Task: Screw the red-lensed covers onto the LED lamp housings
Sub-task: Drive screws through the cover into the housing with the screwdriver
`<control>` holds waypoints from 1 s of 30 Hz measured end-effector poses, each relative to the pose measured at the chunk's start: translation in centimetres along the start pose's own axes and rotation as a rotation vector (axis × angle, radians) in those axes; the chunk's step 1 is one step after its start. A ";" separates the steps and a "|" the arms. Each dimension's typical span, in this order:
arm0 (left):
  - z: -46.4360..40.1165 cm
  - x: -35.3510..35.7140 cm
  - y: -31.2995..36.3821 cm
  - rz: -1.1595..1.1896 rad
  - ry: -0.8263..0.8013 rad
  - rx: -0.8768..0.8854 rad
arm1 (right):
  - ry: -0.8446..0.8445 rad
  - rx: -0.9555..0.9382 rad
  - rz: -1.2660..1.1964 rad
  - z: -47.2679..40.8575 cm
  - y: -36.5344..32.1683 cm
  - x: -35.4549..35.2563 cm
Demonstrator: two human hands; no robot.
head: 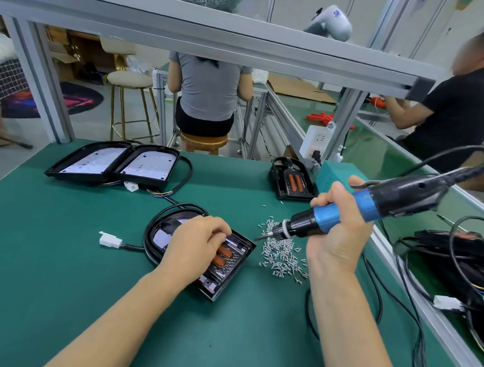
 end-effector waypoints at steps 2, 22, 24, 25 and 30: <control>0.0 -0.1 0.0 0.032 0.016 0.001 | 0.015 -0.017 -0.003 -0.1 -1.1 -0.8; -9.9 7.7 4.1 -0.754 -0.239 -0.125 | 0.034 -0.079 0.138 0.5 -4.3 -4.7; -10.2 8.1 4.2 -0.775 -0.235 -0.114 | 0.041 -0.067 0.123 0.4 -4.2 -5.1; -10.3 8.3 4.4 -0.785 -0.237 -0.104 | 0.043 -0.062 0.118 0.3 -4.1 -5.2; -10.2 9.1 4.9 -0.851 -0.255 -0.060 | 0.038 -0.061 0.126 0.1 -3.9 -5.4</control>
Point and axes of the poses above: each hand's wrist, its own z-axis away from the middle knuckle, its own x-axis out of the palm, y = z × x, the point moved 9 cm from there along -z, towards the middle knuckle, and after that the axes turned 9 degrees about -y, right-handed, at the moved point
